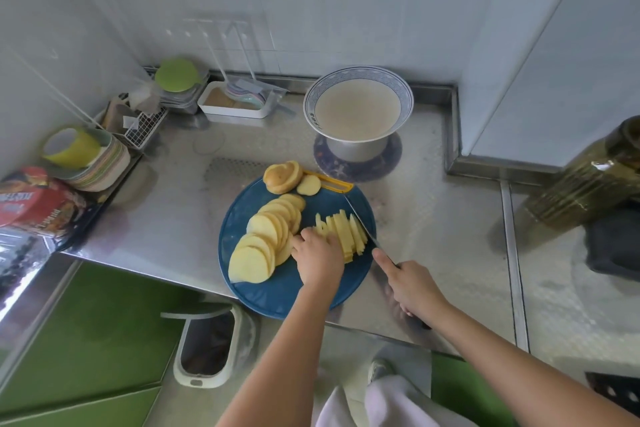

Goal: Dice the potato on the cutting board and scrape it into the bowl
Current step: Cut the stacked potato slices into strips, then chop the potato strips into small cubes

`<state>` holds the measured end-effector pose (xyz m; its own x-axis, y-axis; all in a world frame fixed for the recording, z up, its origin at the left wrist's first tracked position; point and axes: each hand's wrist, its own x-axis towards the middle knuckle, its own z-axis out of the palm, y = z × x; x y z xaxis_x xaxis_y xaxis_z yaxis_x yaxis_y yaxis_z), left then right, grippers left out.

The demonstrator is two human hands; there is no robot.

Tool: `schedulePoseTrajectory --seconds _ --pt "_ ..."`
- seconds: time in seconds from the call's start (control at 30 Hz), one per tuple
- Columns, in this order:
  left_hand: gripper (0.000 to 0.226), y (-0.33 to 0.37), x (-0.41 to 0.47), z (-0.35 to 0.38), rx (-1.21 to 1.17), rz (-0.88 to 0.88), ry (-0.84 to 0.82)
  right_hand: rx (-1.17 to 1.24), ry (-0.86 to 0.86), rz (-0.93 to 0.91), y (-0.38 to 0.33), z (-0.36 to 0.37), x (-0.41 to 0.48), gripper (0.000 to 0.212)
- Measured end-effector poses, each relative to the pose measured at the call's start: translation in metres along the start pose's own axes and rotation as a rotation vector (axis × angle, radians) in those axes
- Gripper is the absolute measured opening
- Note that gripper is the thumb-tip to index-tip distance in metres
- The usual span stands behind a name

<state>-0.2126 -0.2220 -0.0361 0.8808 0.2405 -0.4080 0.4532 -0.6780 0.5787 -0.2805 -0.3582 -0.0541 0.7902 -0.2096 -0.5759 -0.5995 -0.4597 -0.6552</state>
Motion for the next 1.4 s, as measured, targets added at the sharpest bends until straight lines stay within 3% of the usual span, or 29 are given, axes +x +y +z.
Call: schedulePoseTrajectory --seconds 0.13,0.3,0.6,0.77,1.0,1.4 --pt "0.068 -0.007 -0.012 0.016 -0.076 0.025 0.14 0.047 -0.027 0.004 -0.002 0.001 -0.004 0.075" --pt "0.095 -0.007 -0.013 0.034 -0.067 -0.016 0.202 0.067 -0.013 0.027 -0.001 -0.008 -0.001 0.072" --pt "0.112 0.014 0.0 0.047 0.014 -0.118 0.22 0.291 -0.136 0.164 0.001 -0.016 -0.011 0.067" --pt "0.129 0.023 0.003 0.048 0.062 -0.166 0.186 0.261 -0.126 0.13 0.006 -0.024 -0.008 0.07" --pt "0.119 0.029 0.006 0.051 0.136 -0.194 0.203 0.187 -0.104 0.068 0.005 -0.032 -0.007 0.07" --pt "0.119 0.023 0.016 0.029 0.353 -0.012 0.095 0.053 -0.1 0.03 0.007 -0.037 -0.001 0.071"
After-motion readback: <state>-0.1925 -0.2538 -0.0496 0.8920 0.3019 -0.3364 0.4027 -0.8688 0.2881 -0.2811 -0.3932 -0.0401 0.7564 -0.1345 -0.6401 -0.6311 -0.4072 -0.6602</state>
